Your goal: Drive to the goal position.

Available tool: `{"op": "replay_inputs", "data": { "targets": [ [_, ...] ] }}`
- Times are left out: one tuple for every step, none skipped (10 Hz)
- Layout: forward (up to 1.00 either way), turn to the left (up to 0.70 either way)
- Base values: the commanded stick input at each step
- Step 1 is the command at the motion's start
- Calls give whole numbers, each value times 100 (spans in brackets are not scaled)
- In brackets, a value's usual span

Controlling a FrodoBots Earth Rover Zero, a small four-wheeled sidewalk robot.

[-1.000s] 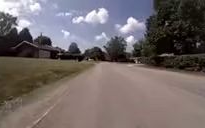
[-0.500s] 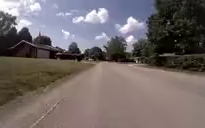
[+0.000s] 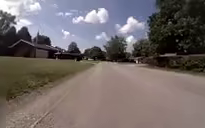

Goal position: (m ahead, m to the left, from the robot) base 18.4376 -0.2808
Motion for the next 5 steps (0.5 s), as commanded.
{"op": "replay_inputs", "data": {
  "targets": [
    [100, 0],
    [100, 1],
    [100, 2],
    [100, 2],
    [100, 3]
  ]
}}
